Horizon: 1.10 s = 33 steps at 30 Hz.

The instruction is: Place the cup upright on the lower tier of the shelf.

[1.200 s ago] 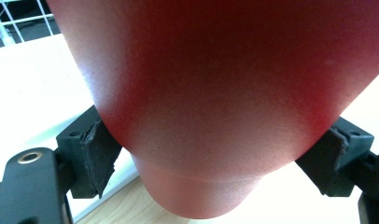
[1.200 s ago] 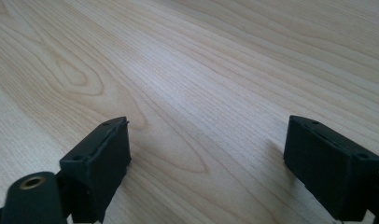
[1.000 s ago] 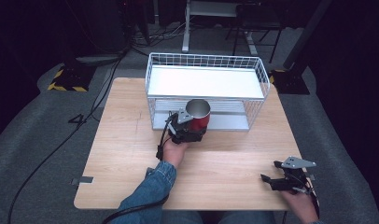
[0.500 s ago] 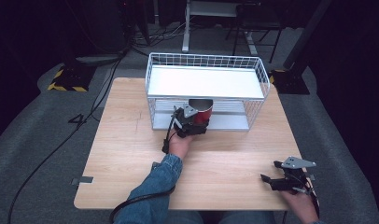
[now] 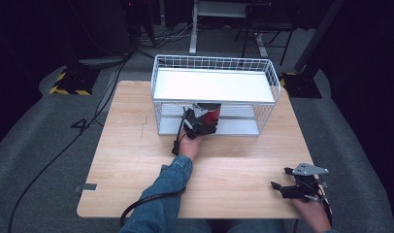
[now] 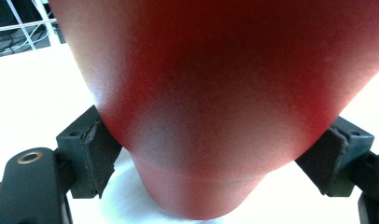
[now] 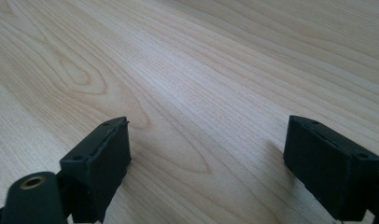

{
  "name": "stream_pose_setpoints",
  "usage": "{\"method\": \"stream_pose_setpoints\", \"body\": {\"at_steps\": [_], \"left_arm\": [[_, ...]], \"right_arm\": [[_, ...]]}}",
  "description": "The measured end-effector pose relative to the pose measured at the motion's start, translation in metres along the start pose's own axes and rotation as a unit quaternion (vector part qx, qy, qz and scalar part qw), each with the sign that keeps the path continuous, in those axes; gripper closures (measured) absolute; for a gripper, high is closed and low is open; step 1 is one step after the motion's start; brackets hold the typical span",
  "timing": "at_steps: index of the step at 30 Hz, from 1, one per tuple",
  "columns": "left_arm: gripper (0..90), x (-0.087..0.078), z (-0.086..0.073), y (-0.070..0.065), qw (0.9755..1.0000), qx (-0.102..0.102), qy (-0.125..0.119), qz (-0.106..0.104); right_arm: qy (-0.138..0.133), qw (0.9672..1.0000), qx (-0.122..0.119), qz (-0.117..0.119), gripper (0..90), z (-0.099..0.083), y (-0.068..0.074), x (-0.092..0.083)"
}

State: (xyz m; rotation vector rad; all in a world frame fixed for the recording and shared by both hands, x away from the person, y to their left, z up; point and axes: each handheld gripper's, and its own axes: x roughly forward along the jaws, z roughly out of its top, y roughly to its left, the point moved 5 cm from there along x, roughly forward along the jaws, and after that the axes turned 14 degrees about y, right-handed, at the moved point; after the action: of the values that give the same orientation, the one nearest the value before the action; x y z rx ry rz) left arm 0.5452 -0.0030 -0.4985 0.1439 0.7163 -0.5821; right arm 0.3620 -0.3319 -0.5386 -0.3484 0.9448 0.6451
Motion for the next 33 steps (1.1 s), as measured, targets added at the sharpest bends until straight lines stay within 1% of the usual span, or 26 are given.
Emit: {"method": "stream_pose_setpoints", "body": {"at_steps": [1, 2, 4, 5, 7, 10, 14, 16, 17, 18, 19, 20, 21, 24, 25, 27, 28, 29, 30, 31, 32, 33], "left_arm": [[16.6, 0.0, 0.0, 0.0, 1.0, 0.0, 0.0, 0.0], [16.6, 0.002, 0.0, 0.0, 0.9999, -0.011, 0.002, 0.009], [16.6, 0.006, 0.001, 0.0, 1.0, -0.002, 0.006, -0.005], [16.6, 0.008, 0.001, -0.001, 1.0, -0.005, 0.006, -0.004], [16.6, 0.01, 0.001, -0.001, 1.0, -0.002, 0.004, 0.007], [16.6, 0.012, 0.002, -0.003, 0.9999, 0.004, 0.004, 0.011], [16.4, 0.012, 0.002, -0.003, 0.9999, 0.006, 0.006, 0.009], [15.8, 0.012, 0.003, -0.002, 1.0, 0.004, 0.005, 0.003], [14.7, 0.012, 0.003, -0.001, 1.0, 0.002, 0.006, 0.006], [8.2, 0.012, 0.003, -0.001, 0.9998, 0.001, 0.01, 0.019], [8.2, 0.012, 0.003, 0.0, 0.9995, 0.001, 0.013, 0.027], [5.5, 0.013, 0.003, 0.0, 0.9994, 0.003, 0.011, 0.032], [0.0, 0.013, 0.003, 0.0, 0.9995, -0.001, 0.007, 0.029], [0.0, 0.009, 0.003, 0.002, 0.9997, -0.012, 0.002, 0.021], [0.0, 0.008, 0.003, 0.002, 0.9998, -0.011, 0.001, 0.018], [0.0, 0.004, 0.002, 0.002, 0.9999, -0.003, 0.002, 0.013], [0.0, 0.0, 0.001, 0.001, 0.9996, -0.012, -0.001, 0.027], [0.0, -0.001, 0.0, 0.001, 0.9996, -0.011, 0.0, 0.025], [0.0, -0.003, -0.001, 0.002, 1.0, 0.007, 0.002, 0.005], [0.0, -0.006, -0.002, 0.001, 1.0, -0.002, -0.002, 0.008], [0.0, -0.008, -0.003, 0.001, 1.0, -0.007, -0.002, 0.005], [0.0, -0.011, -0.005, 0.001, 1.0, -0.007, -0.001, 0.003]], "right_arm": [[0.0, 1.0, 0.0, 0.0, 14.7, 0.0, 0.0, 0.0], [0.0, 1.0, 0.0, 0.0, 14.7, 0.0, 0.0, 0.0], [0.0, 1.0, 0.0, 0.0, 14.7, 0.0, 0.0, 0.0], [0.0, 1.0, 0.0, 0.0, 14.7, 0.0, 0.0, 0.0], [0.0, 1.0, -0.002, 0.001, 14.8, 0.0, 0.0, 0.0], [0.0, 1.0, -0.002, 0.001, 14.8, 0.0, 0.0, 0.0], [0.0, 1.0, -0.002, 0.001, 14.8, 0.0, 0.0, 0.0], [0.0, 1.0, -0.003, 0.001, 14.8, 0.0, 0.0, 0.0], [0.0, 1.0, -0.002, 0.001, 14.8, 0.0, 0.0, 0.0], [0.0, 1.0, -0.003, 0.001, 14.8, 0.0, 0.0, 0.0], [0.0, 1.0, -0.003, 0.001, 14.8, 0.0, 0.0, 0.0], [0.0, 1.0, -0.002, 0.001, 14.8, 0.0, 0.0, 0.0], [0.0, 1.0, -0.003, 0.001, 14.8, 0.0, 0.0, 0.0], [0.0, 1.0, -0.002, 0.001, 14.8, 0.0, 0.0, 0.0], [0.0, 1.0, -0.002, 0.001, 14.8, 0.0, 0.0, 0.0], [0.0, 1.0, -0.003, 0.001, 14.7, 0.0, 0.0, 0.0], [0.0, 1.0, -0.003, 0.001, 14.8, 0.0, 0.0, 0.0], [0.0, 1.0, -0.003, 0.001, 14.8, 0.0, 0.0, 0.0], [-0.001, 1.0, -0.003, 0.001, 14.8, 0.0, 0.0, 0.0], [0.0, 1.0, -0.002, 0.001, 14.7, 0.0, 0.0, 0.0], [0.0, 1.0, -0.003, 0.001, 14.7, 0.0, 0.0, 0.0], [0.0, 1.0, -0.003, 0.001, 14.7, 0.0, 0.0, 0.0]]}}
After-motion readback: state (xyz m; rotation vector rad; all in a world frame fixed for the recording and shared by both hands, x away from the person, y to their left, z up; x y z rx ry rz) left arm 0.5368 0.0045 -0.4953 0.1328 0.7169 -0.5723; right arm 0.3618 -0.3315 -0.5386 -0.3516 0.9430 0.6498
